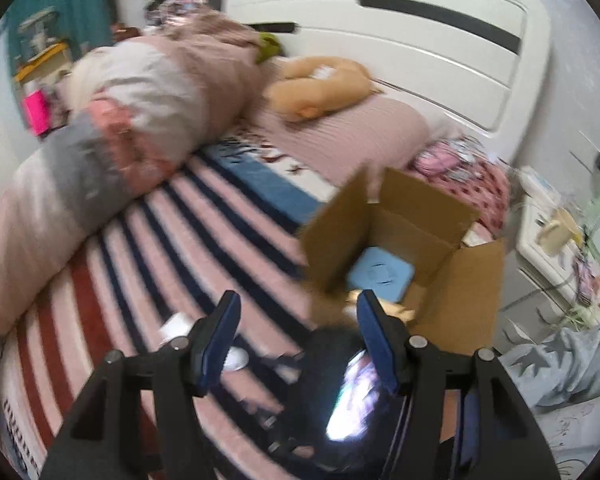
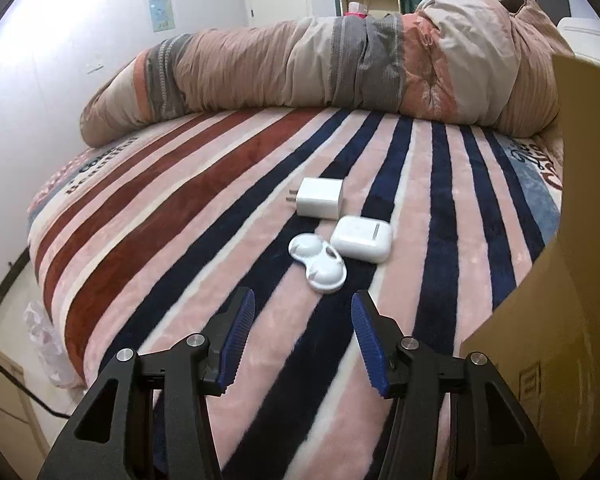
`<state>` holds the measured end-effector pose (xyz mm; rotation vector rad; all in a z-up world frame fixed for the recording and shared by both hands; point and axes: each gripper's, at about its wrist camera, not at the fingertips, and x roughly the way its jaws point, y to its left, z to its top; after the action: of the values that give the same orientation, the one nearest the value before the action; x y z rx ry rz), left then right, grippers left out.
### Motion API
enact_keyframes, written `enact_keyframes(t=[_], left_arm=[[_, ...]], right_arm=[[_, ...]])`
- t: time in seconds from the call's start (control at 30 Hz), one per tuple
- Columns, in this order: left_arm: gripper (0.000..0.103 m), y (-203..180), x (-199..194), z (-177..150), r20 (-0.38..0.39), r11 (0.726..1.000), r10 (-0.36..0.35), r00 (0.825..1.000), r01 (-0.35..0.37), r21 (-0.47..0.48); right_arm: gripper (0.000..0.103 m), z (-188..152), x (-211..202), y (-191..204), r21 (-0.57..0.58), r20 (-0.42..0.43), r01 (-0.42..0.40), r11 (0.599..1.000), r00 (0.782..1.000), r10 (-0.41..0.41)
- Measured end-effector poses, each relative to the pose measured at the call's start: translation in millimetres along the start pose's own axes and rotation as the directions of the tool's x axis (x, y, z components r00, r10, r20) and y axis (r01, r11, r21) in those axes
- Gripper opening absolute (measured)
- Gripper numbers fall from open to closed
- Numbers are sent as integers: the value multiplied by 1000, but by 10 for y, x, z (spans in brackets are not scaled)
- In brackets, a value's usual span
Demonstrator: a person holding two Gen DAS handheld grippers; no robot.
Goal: Organize rigid objects
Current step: 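Drop the gold bar into the box with the left tool while the right tool grasps the earbud holder, then place the earbud holder in the box with the right tool while the left tool grasps the earbud case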
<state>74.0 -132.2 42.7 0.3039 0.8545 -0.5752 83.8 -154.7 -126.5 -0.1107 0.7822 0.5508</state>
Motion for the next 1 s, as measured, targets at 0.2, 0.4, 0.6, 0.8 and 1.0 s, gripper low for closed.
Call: enact_keyframes(t=[0.2,0.4,0.6,0.8,1.0], left_arm=[[62,682,-177,-593,26,984,119,993,-114,-137],[62,1191,-17,-1193,-23,955,181,983,-181,-233],[62,1437,116,-1546,-41,935,175,984,-179,-307],[62,1569,124,-1704,-41,917,184,982,-187,-351],[62,1595,77,-1786,-42,912,199,979,-201,-358]], right_arm=[[47,155,233,23,-27,-27,45,999,999,-45],[47,186,589,15,-72,-103,62,995,992,-69],[22,185,716,54,-127,-116,89,988,988,-104],[22,206,496,261,-169,-74,53,984,995,-66],[22,366,-278,532,-158,43,-79,984,995,87]])
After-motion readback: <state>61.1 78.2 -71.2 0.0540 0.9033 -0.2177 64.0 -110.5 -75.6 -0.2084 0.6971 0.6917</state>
